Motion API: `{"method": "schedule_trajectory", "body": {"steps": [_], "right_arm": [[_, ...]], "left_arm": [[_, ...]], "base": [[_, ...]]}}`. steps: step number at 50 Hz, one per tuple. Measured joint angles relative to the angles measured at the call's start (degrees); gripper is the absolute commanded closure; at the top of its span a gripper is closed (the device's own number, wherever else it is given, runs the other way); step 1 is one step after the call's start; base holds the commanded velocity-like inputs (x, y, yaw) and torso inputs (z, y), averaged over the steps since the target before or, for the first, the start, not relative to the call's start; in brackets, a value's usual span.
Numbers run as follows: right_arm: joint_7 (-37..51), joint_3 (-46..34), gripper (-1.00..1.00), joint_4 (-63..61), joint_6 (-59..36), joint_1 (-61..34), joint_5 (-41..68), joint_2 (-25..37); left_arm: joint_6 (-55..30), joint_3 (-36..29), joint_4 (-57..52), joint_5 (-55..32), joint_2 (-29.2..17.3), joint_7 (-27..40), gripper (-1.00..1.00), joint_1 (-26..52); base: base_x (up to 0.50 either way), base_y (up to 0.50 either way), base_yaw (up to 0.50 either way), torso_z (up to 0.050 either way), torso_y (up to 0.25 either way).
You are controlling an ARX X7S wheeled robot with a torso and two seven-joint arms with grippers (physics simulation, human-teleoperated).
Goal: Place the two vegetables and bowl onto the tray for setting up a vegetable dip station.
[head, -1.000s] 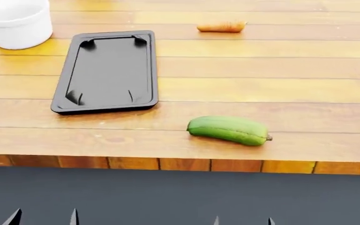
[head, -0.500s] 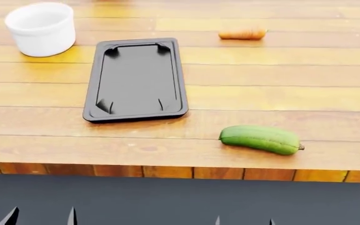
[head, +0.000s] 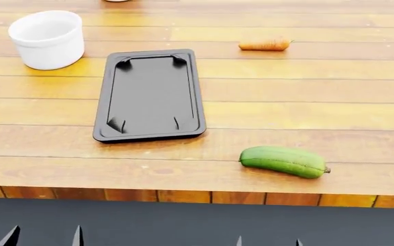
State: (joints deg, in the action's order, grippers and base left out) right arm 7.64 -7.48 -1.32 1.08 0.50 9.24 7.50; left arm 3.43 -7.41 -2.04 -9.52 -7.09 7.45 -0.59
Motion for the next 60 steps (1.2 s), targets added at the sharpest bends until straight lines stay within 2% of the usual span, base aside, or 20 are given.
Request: {"method": "schedule_trajectory", "body": {"steps": [6, 16, 25, 35, 45, 60], "right_arm": [[1.35, 1.14, -1.0, -6.73, -6.1, -0.63, 2.54, 1.54], [5.4, 7.26, -1.0, -25.65, -28.42, -5.79, 12.61, 7.99], [7.94, 18.63, -1.0, -37.25, -49.11, -13.68, 29.06, 15.27], [10.14, 30.17, -1.0, -41.18, -65.06, -21.85, 45.47, 24.25], [11.24, 36.15, -1.0, -41.85, -72.07, -25.49, 54.14, 28.98], [11.86, 38.31, -1.0, -41.27, -75.58, -27.69, 59.96, 31.73]], "left_arm": [[-6.06, 0.11, -4.44, -2.4, -1.32, 0.46, -1.0, 1.17], [-27.79, 3.48, -23.32, -11.6, -6.6, 3.71, -1.0, 6.15], [-44.48, 10.47, -33.06, -21.54, -12.49, 5.65, -1.0, 12.58], [-56.39, 17.74, -35.98, -29.55, -18.61, 6.4, -1.0, 19.19], [-63.26, 23.0, -36.36, -35.24, -21.78, 6.75, -1.0, 22.33], [-70.99, 28.63, -38.94, -42.91, -25.29, 8.54, -1.0, 26.24]], "base": [[0.0, 0.0, 0.0, 0.0, 0.0], [0.0, 0.0, 0.0, 0.0, 0.0], [0.0, 0.0, 0.0, 0.0, 0.0], [0.0, 0.0, 0.0, 0.0, 0.0], [0.28, 0.0, 0.0, 0.0, 0.0], [0.42, 0.05, 0.0, 0.0, 0.0]]}}
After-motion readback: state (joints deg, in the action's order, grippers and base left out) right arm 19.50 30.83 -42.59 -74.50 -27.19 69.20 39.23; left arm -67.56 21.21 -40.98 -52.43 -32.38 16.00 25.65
